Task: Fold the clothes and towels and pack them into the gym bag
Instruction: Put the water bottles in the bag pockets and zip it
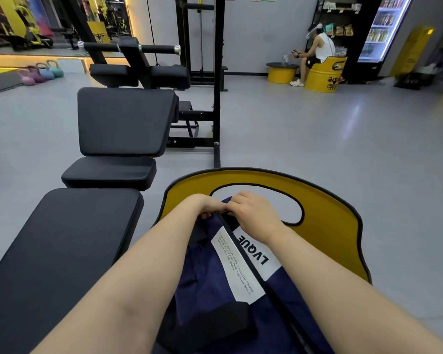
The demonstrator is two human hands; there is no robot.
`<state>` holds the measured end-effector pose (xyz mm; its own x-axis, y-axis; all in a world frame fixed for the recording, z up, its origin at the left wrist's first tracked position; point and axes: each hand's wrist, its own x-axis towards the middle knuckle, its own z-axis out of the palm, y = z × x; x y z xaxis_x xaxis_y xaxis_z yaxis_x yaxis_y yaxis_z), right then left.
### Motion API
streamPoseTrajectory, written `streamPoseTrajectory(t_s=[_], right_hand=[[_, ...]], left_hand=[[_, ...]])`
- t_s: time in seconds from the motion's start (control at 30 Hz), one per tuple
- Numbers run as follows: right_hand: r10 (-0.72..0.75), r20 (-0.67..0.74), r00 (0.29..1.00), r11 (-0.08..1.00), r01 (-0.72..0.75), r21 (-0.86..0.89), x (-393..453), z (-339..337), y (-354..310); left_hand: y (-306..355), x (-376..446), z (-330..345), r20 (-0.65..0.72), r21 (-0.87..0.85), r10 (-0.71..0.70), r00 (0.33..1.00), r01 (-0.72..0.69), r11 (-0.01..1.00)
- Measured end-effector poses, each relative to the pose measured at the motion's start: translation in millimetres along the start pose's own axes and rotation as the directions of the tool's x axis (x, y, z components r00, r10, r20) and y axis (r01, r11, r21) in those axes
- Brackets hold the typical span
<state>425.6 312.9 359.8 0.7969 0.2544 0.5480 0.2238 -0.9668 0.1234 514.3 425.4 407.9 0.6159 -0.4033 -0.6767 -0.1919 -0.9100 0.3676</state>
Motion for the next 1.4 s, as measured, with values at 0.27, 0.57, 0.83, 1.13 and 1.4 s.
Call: streamPoseTrajectory(t_s=[0.27, 0.57, 0.83, 1.13, 1.4], right_hand=[[0.033, -0.065, 0.997, 0.998, -0.036, -0.058, -6, 7, -4], [0.110, -0.060, 0.992, 0.990, -0.104, 0.094, -13, -5, -1], [0.064, 0.002, 0.998, 0.997, -0.064, 0.048, -30, -35, -5], [0.056, -0.015, 0.998, 0.998, -0.056, -0.032, -47, -63, -28], [0.031, -0.013, 0.999, 0.997, -0.032, -0.075, -80, -95, -40]], left_hand=[[-3, 17, 5, -0.078, -0.171, 0.032, 0.996, -0.045, 0.984], [-13, 34, -3, -0.576, -0.417, -0.019, 0.817, -0.273, 0.867], [-16, 5, 10, -0.576, -0.367, 0.027, 0.817, -0.288, 0.884], [0, -58, 44, -0.224, -0.223, 0.109, 0.969, -0.160, 0.962], [-10, -52, 61, -0.521, -0.369, 0.016, 0.853, -0.242, 0.897]])
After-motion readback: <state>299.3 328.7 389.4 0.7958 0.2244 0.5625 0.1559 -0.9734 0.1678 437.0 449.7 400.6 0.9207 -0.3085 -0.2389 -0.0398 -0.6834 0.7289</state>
